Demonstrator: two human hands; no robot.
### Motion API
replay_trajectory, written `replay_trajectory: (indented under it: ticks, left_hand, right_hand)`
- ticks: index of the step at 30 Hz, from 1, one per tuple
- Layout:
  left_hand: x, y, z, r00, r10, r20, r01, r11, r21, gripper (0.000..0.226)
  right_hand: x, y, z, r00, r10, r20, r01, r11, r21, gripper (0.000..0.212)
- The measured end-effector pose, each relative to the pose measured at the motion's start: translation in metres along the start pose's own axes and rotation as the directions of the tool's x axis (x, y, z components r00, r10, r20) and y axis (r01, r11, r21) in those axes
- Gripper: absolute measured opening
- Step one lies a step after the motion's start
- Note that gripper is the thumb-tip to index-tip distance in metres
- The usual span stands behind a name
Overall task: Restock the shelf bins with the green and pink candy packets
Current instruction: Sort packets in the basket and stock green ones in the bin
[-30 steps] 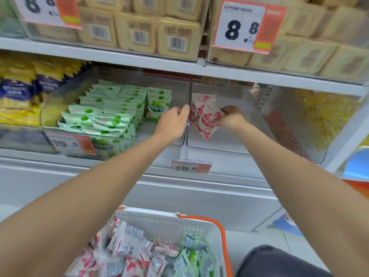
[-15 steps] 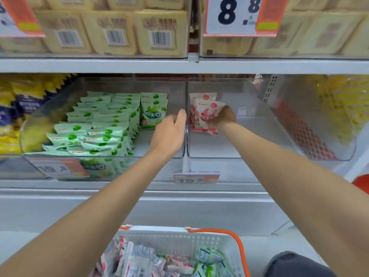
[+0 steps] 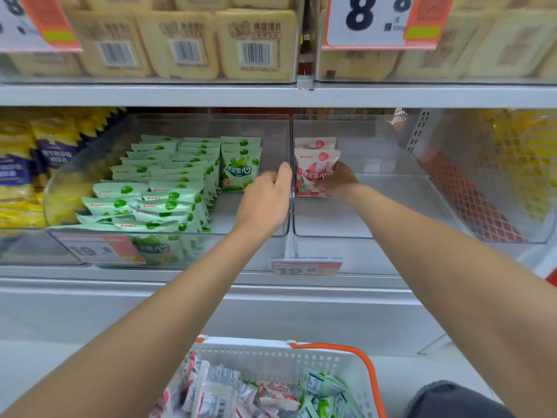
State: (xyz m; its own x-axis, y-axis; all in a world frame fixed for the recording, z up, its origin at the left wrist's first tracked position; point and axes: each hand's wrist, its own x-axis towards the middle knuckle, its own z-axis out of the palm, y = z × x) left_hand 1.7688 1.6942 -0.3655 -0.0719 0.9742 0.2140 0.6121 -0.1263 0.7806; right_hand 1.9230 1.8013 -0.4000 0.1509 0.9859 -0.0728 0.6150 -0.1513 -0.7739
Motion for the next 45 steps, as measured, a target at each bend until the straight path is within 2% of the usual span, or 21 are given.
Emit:
replay_trajectory:
  ticks: [2, 4, 6, 8, 10, 12, 13, 15, 17, 20, 23, 25, 27, 29, 31, 33, 37, 39, 43, 45]
  left_hand:
    - [-0.001, 0.0, -0.001, 1.0, -0.007, 0.003, 0.007, 1.0, 0.002, 0.051]
    - [-0.001, 0.0, -0.001, 1.0, -0.011, 0.003, 0.011, 1.0, 0.002, 0.052]
    - [0.0, -0.001, 0.0, 1.0, -0.02, 0.004, 0.02, 1.0, 0.001, 0.052]
    - [0.001, -0.001, 0.0, 0.999, -0.036, 0.006, 0.035, 0.999, 0.01, 0.051]
    - [-0.001, 0.0, -0.002, 0.999, -0.038, -0.014, 0.038, 0.999, -0.001, 0.049]
    - [-0.005, 0.003, -0.006, 0.997, -0.02, -0.075, 0.018, 0.999, -0.034, 0.042]
    - [-0.01, 0.005, -0.008, 0.993, -0.001, -0.118, -0.004, 0.999, -0.045, 0.037]
    - [-0.025, 0.009, -0.012, 0.979, 0.056, -0.197, -0.067, 0.996, -0.053, 0.027]
    - [-0.046, 0.012, -0.015, 0.969, 0.103, -0.226, -0.12, 0.991, -0.065, 0.024]
    - [-0.081, 0.01, -0.018, 0.972, 0.11, -0.206, -0.13, 0.988, -0.087, 0.021]
    - [-0.114, -0.008, -0.017, 0.994, 0.035, -0.106, -0.044, 0.995, -0.085, 0.019]
    - [-0.137, -0.035, -0.016, 1.0, -0.025, 0.007, 0.025, 1.0, -0.017, 0.018]
    - [-0.16, -0.071, -0.017, 0.984, -0.098, 0.152, 0.084, 0.992, 0.092, 0.018]
    - [-0.183, -0.109, -0.023, 0.94, -0.184, 0.287, 0.136, 0.974, 0.179, 0.016]
    - [-0.203, -0.145, -0.031, 0.89, -0.284, 0.357, 0.208, 0.949, 0.238, 0.018]
    - [-0.215, -0.173, -0.035, 0.855, -0.365, 0.368, 0.248, 0.912, 0.327, 0.021]
    - [-0.218, -0.197, -0.03, 0.766, -0.436, 0.472, 0.215, 0.866, 0.451, 0.017]
    - [-0.215, -0.202, -0.029, 0.754, -0.447, 0.481, 0.218, 0.862, 0.458, 0.015]
    - [-0.21, -0.21, -0.032, 0.757, -0.481, 0.442, 0.258, 0.842, 0.473, 0.018]
    - [-0.209, -0.207, -0.032, 0.762, -0.48, 0.435, 0.253, 0.839, 0.482, 0.016]
  right_hand:
    - [0.0, -0.001, -0.001, 0.998, 0.056, 0.002, -0.056, 0.995, 0.08, 0.028]
    - [-0.002, -0.001, -0.003, 0.994, 0.111, -0.009, -0.11, 0.99, 0.085, 0.037]
    - [-0.006, 0.001, -0.006, 0.989, 0.147, -0.01, -0.147, 0.989, 0.022, 0.04]
    - [-0.016, -0.001, -0.012, 0.987, 0.164, 0.0, -0.163, 0.981, -0.11, 0.031]
    - [-0.03, -0.005, -0.021, 0.988, 0.157, -0.006, -0.154, 0.966, -0.209, 0.04]
    - [-0.045, -0.009, -0.03, 0.995, 0.076, -0.057, -0.088, 0.963, -0.254, 0.049]
    - [-0.055, -0.012, -0.034, 0.996, -0.002, -0.091, -0.021, 0.967, -0.254, 0.047]
    - [-0.081, -0.016, -0.04, 0.969, -0.201, -0.147, 0.163, 0.958, -0.238, 0.033]
    - [-0.113, -0.02, -0.039, 0.905, -0.382, -0.187, 0.321, 0.902, -0.287, 0.022]
    - [-0.16, -0.016, -0.027, 0.817, -0.545, -0.19, 0.468, 0.818, -0.335, 0.008]
    - [-0.206, 0.002, -0.002, 0.805, -0.574, -0.149, 0.517, 0.802, -0.297, 0.009]
    - [-0.23, 0.026, 0.024, 0.854, -0.519, -0.045, 0.487, 0.825, -0.286, 0.01]
    - [-0.248, 0.057, 0.053, 0.921, -0.375, 0.1, 0.388, 0.882, -0.266, 0.012]
    - [-0.263, 0.091, 0.08, 0.947, -0.185, 0.261, 0.255, 0.929, -0.267, 0.015]
    - [-0.273, 0.121, 0.105, 0.915, 0.005, 0.403, 0.126, 0.946, -0.297, 0.015]
    - [-0.281, 0.145, 0.129, 0.852, 0.142, 0.505, 0.037, 0.944, -0.329, 0.018]
    - [-0.299, 0.176, 0.167, 0.768, 0.315, 0.557, -0.163, 0.938, -0.305, 0.034]
    - [-0.305, 0.183, 0.184, 0.768, 0.325, 0.552, -0.18, 0.937, -0.3, 0.039]
    - [-0.314, 0.167, 0.216, 0.813, 0.172, 0.556, -0.091, 0.981, -0.171, 0.048]
    - [-0.315, 0.156, 0.229, 0.806, 0.065, 0.588, 0.05, 0.983, -0.178, 0.06]
